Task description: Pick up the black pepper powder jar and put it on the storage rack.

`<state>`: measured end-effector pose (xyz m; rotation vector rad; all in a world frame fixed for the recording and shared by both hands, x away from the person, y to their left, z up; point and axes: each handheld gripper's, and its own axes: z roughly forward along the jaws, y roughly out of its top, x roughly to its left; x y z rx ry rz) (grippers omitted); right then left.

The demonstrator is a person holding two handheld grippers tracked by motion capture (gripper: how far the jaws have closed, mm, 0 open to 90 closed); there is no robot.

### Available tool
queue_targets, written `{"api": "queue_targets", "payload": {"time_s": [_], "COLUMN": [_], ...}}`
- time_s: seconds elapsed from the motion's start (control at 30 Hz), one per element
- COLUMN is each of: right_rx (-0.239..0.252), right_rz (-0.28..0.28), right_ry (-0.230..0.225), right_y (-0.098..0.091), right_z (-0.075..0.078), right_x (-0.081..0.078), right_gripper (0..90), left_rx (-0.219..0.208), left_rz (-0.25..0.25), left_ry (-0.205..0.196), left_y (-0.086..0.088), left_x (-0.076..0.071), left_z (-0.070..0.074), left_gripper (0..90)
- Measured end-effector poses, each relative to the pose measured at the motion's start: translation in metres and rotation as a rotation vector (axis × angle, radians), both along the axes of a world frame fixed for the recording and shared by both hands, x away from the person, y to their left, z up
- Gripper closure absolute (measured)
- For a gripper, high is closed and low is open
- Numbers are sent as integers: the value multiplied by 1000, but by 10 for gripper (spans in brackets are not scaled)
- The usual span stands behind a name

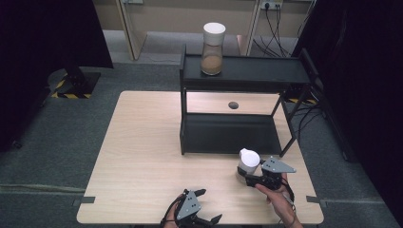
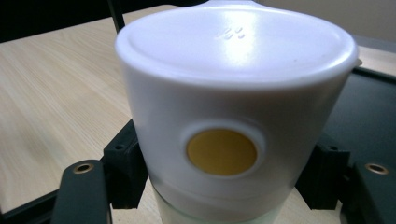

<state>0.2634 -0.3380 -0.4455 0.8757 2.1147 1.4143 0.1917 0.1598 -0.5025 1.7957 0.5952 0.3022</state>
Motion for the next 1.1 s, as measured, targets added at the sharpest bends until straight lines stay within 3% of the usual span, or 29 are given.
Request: {"api": "queue_targets", "payload": {"time_s": [0.4, 0.83, 1.1], "right_rx": [-9, 37, 41], "right_rz": [33, 94, 122], "right_ry": [-59, -95, -79], "right_y": [-2, -5, -1], "right_z": [40, 106, 136], "right_x": [-8, 12, 28], "right_gripper": [309, 309, 309], "left_rx": [3, 2, 0], "left_rz": [2, 1, 1], "left_ry": [2, 5, 8], "left_y": [0, -1, 0], "left_x": [0, 0, 0], "left_z": [0, -1, -1], "left_gripper": [43, 44, 44]}}
